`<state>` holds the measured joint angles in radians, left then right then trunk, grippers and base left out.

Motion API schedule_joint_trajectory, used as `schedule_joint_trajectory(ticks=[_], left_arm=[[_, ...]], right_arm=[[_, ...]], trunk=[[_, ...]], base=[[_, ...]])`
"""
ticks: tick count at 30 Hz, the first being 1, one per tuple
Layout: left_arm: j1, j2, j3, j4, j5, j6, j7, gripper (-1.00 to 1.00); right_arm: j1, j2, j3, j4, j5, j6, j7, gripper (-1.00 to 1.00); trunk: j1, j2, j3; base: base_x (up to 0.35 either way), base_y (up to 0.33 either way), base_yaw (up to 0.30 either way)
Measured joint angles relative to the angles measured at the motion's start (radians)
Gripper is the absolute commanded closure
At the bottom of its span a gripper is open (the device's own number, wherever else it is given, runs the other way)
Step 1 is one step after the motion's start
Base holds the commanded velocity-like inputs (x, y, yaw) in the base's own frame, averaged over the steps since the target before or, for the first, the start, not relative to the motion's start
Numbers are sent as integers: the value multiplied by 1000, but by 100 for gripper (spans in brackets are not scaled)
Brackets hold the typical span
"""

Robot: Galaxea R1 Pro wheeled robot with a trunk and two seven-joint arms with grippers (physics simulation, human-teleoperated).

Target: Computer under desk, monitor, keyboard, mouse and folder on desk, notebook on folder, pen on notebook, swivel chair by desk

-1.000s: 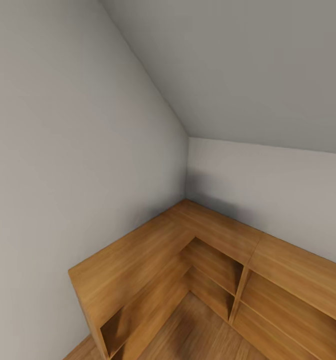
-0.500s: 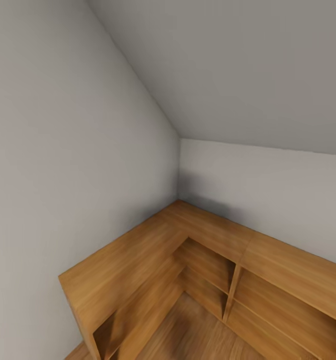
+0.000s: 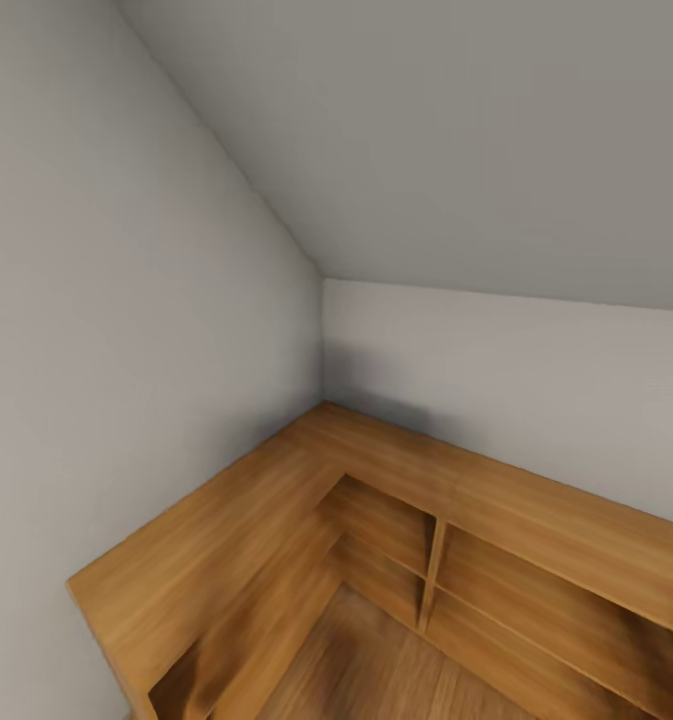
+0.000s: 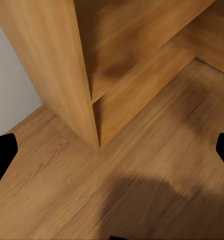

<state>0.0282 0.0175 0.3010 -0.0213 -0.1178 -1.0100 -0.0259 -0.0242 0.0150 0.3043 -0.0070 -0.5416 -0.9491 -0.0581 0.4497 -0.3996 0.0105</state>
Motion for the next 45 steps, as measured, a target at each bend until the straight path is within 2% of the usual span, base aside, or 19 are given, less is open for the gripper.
schedule_joint_trajectory(ticks=[11, 16, 23, 38, 45], left_arm=[[0, 11, -2, 0, -3, 6, -2, -100], [0, 11, -2, 0, -2, 47, -2, -100], [0, 11, -2, 0, -3, 69, -2, -100], [0, 11, -3, 0, -4, 73, -2, -100], [0, 11, -3, 0, -4, 74, -3, -100]], right_arm=[[0, -1, 0, 8, -1, 4, 2, -100], [0, -1, 1, 11, 0, 5, 4, -100], [0, -1, 1, 21, 0, 5, 4, -100], [0, -2, 1, 28, 0, 5, 4, -100], [1, -2, 1, 28, 0, 6, 4, -100]], trunk=[[0, 0, 0], [0, 0, 0], [0, 0, 0], [-1, 0, 0], [0, 0, 0]], base=[[181, -7, -270], [46, -4, -274], [31, 1, -279], [276, 9, -277], [99, 30, -276]])
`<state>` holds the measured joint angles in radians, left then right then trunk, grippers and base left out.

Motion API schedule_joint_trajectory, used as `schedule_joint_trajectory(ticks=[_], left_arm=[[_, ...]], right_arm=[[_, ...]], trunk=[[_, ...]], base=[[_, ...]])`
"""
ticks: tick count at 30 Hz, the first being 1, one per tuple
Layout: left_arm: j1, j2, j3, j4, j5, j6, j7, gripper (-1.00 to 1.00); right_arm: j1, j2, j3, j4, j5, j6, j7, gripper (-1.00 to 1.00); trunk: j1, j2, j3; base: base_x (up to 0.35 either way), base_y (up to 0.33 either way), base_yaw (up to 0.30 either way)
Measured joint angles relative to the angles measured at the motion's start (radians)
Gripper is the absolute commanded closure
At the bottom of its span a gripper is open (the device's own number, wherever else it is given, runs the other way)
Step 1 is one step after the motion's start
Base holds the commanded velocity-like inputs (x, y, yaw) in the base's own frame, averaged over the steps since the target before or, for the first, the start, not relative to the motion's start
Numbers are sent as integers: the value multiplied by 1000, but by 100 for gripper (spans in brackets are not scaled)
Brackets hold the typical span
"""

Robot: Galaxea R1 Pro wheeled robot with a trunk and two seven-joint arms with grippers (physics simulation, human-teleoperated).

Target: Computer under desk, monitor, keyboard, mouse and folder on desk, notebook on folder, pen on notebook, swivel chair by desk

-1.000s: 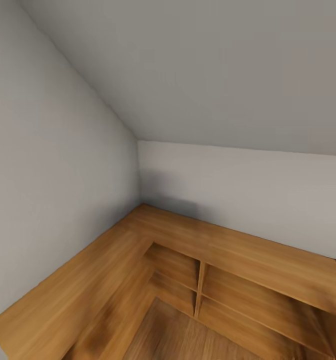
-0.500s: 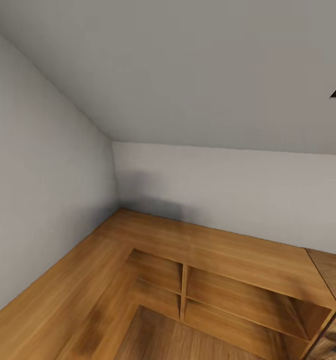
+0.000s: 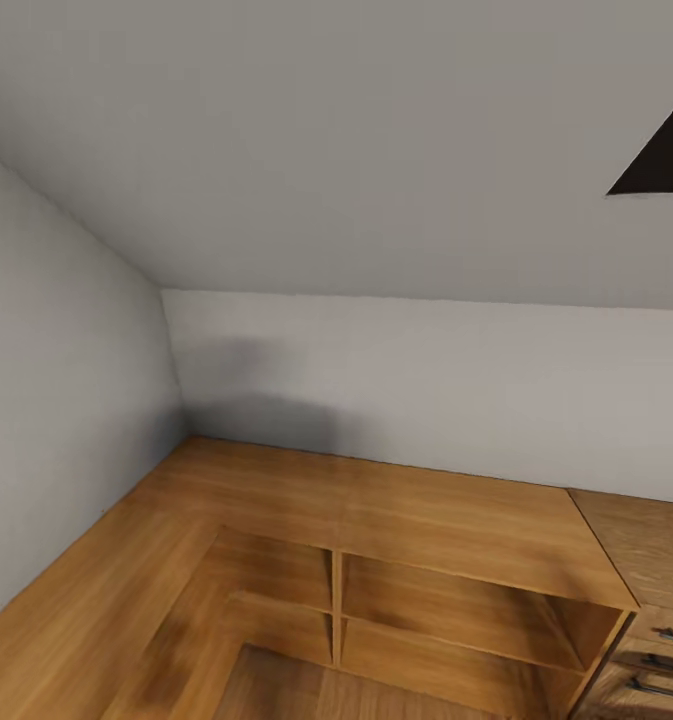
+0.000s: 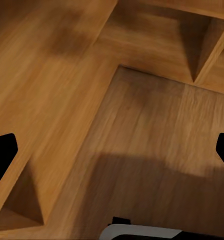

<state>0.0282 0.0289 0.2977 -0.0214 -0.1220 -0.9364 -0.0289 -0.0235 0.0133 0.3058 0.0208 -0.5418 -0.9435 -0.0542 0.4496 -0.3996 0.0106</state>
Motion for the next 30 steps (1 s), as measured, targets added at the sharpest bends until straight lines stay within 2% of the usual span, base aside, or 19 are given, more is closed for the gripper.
schedule_joint_trajectory(ticks=[8, 17, 23, 30], left_arm=[[0, -1, 0, 0, 0, 0, 1, -100], [0, 0, 0, 0, 0, 2, 1, -100], [0, 0, 0, 0, 0, 9, 1, -100], [0, -1, -1, 0, 0, 48, 2, -100]], right_arm=[[0, 0, -1, 0, 0, 1, 0, -100], [0, -1, -1, 0, 0, 1, 0, -100], [0, -1, -1, 0, 0, 1, 0, -100], [0, 0, -1, 0, 0, 1, 0, -100]], trunk=[[0, 0, 0], [0, 0, 0], [0, 0, 0], [0, 0, 0]], base=[[177, 135, -276], [36, 15, -276], [-172, -135, -275], [-201, -205, -274]])
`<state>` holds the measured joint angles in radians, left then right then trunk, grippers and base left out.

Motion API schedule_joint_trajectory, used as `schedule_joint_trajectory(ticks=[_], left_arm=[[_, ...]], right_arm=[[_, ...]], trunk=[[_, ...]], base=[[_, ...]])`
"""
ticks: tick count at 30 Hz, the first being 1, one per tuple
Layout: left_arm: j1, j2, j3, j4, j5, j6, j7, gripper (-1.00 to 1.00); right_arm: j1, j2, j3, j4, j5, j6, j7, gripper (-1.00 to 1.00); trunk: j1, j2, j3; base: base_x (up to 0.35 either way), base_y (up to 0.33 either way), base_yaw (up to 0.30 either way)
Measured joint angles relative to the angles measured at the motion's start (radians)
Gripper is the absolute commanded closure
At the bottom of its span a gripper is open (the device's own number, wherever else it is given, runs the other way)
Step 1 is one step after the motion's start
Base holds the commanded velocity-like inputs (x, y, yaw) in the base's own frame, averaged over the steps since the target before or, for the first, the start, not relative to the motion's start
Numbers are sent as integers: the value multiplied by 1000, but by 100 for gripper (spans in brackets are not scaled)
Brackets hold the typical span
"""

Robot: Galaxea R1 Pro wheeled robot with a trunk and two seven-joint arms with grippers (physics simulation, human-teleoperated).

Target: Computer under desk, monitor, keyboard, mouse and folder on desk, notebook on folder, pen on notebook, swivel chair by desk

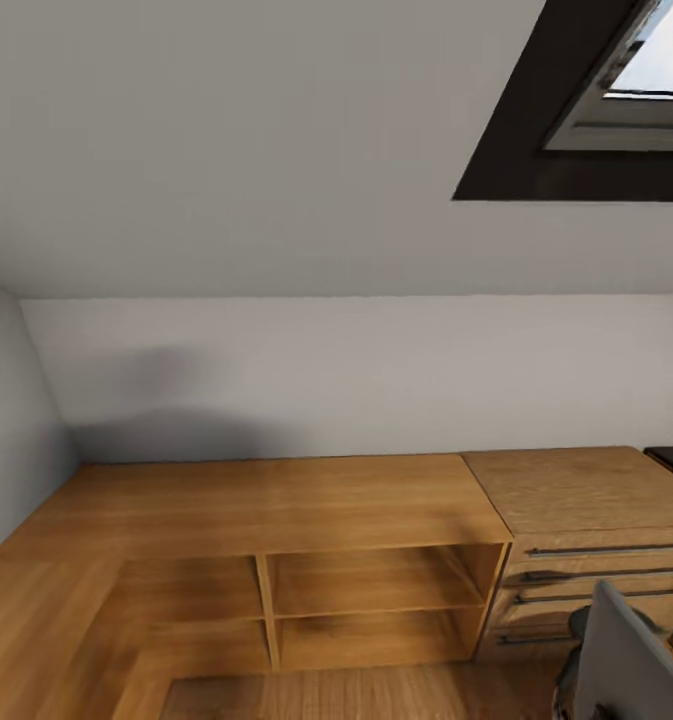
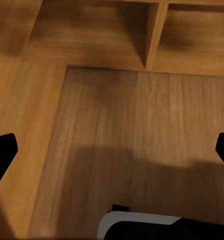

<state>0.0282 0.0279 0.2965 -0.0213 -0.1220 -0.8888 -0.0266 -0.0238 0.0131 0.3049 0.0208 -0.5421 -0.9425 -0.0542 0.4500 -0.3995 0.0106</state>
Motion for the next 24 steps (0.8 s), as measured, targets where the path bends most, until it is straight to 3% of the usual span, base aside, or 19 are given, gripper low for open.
schedule_joint_trajectory(ticks=[7, 24], left_arm=[[0, 0, 0, 0, 0, 9, 0, -100], [0, 0, 0, 0, -1, 9, -1, -100]], right_arm=[[0, 0, 1, 0, 0, 1, 0, -100], [0, 0, 0, 0, -1, 2, -1, -100]], trunk=[[0, 0, 0], [0, 0, -4]], base=[[-42, -144, -274], [-1, -8, -265]])
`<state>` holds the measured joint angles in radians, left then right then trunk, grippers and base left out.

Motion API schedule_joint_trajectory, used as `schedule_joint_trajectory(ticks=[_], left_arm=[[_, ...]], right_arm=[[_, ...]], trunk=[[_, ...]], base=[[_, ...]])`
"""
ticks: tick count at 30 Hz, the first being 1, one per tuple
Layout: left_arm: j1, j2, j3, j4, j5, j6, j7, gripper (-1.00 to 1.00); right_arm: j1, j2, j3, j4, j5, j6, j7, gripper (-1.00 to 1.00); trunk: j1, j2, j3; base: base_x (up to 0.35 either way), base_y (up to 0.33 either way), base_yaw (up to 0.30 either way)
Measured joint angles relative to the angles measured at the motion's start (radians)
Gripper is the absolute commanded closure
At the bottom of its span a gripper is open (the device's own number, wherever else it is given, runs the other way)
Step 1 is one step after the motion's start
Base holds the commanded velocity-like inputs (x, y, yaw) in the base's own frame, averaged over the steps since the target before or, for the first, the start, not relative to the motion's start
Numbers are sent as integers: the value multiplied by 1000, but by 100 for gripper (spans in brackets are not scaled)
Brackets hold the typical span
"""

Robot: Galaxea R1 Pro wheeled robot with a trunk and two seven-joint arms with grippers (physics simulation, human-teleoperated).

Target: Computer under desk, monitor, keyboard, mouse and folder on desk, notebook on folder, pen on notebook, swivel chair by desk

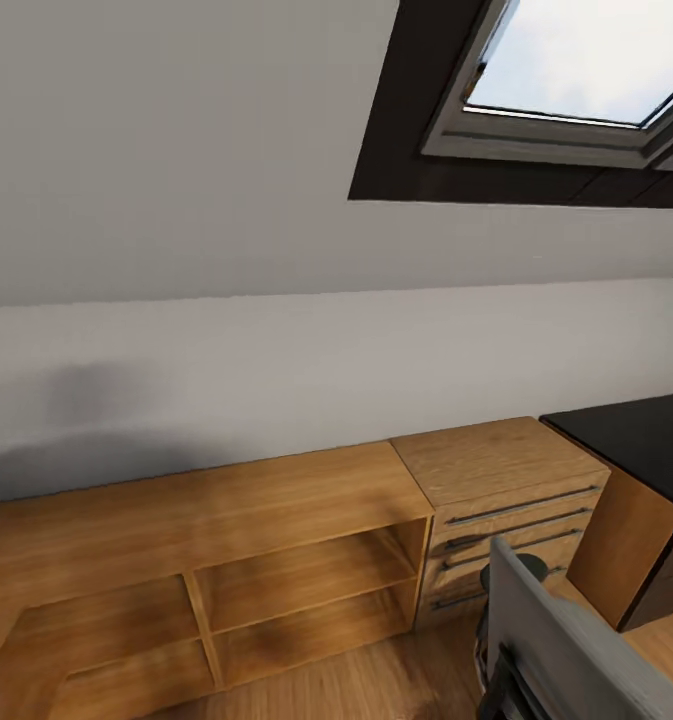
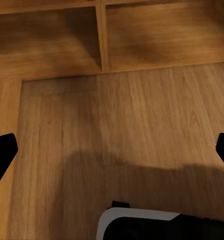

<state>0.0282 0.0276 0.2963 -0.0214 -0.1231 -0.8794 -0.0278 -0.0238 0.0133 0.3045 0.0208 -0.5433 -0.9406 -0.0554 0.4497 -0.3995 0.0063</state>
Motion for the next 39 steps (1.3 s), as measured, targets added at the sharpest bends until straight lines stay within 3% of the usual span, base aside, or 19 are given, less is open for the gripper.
schedule_joint_trajectory(ticks=[15, 39], left_arm=[[0, 0, 0, 0, 1, 0, 0, -100], [0, 0, 0, 0, 0, 0, -1, -100]], right_arm=[[0, 0, 0, 0, -4, 0, 0, -100], [0, 0, 0, 0, -3, 0, 0, -100]], trunk=[[0, 0, -11], [0, 0, -7]], base=[[0, 0, -219], [0, 77, -263]])
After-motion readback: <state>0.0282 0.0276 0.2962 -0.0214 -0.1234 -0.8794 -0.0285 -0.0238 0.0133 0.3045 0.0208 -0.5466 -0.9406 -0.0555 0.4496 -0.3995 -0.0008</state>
